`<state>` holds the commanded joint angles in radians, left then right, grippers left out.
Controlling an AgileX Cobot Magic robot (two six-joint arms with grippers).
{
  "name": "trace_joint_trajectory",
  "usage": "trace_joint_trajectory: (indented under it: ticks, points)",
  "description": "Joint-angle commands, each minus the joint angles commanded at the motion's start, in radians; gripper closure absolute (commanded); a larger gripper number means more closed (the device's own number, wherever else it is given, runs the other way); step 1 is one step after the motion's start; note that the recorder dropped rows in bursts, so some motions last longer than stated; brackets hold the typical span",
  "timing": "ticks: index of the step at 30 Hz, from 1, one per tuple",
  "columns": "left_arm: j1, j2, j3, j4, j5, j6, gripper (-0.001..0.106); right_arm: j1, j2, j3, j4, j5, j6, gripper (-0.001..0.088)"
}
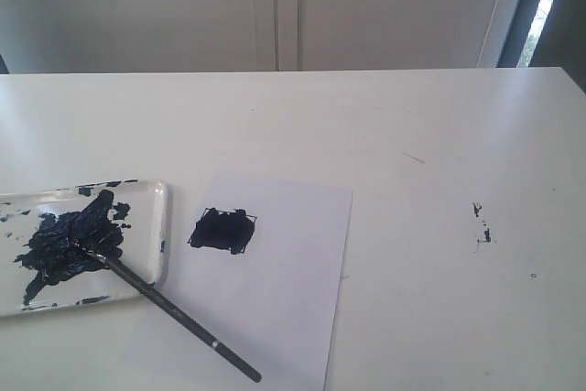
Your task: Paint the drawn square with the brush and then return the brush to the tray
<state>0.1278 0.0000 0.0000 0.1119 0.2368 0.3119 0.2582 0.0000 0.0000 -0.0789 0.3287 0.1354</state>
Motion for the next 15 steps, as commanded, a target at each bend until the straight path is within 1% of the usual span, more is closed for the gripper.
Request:
trace_joint_trajectory:
  ticks: [11, 13, 14, 15]
  points:
    - [0.0, 0.0, 0.0, 0.0, -0.003, -0.002, 0.105, 0.0, 0.0, 0.0, 0.0, 0.005, 0.0, 0.0597]
    - [0.0, 0.0, 0.0, -0.058, -0.003, -0.016, 0.105, 0.0, 0.0, 0.0, 0.0, 0.005, 0.0, 0.0597]
    - [0.0, 0.0, 0.0, -0.104, -0.003, -0.038, 0.105, 0.0, 0.0, 0.0, 0.0, 0.005, 0.0, 0.0597]
    - [0.0, 0.0, 0.0, -0.179, -0.005, -0.067, 0.105, 0.0, 0.0, 0.0, 0.0, 0.005, 0.0, 0.0597]
